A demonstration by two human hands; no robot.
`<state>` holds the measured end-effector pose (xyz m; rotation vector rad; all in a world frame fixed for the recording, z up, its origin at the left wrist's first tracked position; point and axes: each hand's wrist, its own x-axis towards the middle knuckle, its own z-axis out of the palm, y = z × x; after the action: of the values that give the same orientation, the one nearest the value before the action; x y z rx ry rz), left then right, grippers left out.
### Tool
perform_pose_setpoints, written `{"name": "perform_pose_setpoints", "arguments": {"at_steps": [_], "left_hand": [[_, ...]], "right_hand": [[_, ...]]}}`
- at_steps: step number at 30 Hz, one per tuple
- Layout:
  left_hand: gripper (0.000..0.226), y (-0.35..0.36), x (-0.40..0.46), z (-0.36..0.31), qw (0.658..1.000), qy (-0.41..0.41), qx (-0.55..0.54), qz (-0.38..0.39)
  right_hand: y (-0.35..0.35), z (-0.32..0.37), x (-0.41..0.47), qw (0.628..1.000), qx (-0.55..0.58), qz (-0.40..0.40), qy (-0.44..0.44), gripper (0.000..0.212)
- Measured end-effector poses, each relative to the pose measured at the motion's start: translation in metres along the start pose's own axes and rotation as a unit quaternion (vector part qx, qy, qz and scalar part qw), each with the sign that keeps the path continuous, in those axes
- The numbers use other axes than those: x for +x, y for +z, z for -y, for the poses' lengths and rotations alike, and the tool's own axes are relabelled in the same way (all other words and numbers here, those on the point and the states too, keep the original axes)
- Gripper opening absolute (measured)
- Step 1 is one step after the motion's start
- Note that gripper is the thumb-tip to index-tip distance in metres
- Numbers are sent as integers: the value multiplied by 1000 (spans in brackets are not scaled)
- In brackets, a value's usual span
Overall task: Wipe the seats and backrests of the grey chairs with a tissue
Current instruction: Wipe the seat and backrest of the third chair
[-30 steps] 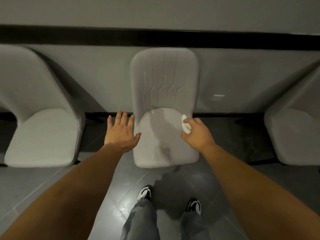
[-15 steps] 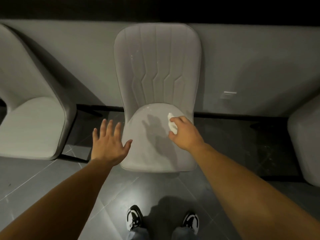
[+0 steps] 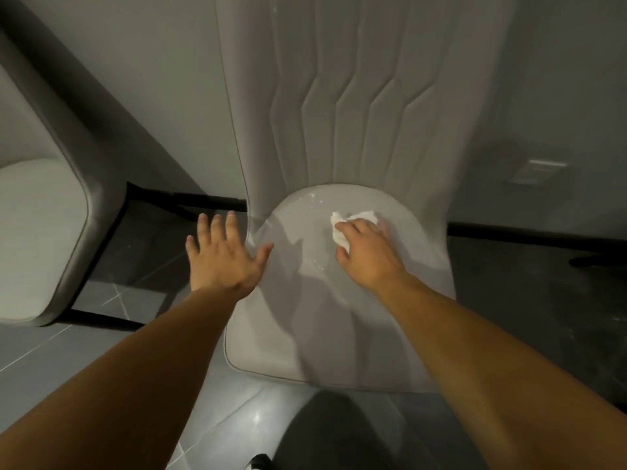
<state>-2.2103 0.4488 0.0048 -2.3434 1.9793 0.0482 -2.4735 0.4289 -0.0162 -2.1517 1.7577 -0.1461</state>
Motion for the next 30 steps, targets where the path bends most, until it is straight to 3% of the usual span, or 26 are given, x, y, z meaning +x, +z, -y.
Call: {"name": "perform_pose_setpoints", "arguments": {"at_steps": [4, 7, 11, 17, 21, 30], "left_hand": [[98, 43, 24, -7, 999, -8, -32, 9], [99, 67, 41, -14, 994, -58, -86, 17], [96, 90, 61, -22, 993, -45, -108, 5], [69, 109, 87, -32, 960, -164, -227, -10], [64, 115, 85, -29, 964, -154, -212, -51], [59, 120, 91, -22, 966, -116, -221, -61]], "right_hand": [[56, -7, 19, 997, -75, 29, 13, 70], [79, -14, 36, 996, -90, 12, -11, 78], [81, -16, 67, 997, -75, -22, -20, 82], [91, -16, 94, 993, -71, -92, 9, 76], [92, -13, 100, 984, -87, -153, 14, 75], [92, 2, 123, 993, -56, -105, -16, 65]]}}
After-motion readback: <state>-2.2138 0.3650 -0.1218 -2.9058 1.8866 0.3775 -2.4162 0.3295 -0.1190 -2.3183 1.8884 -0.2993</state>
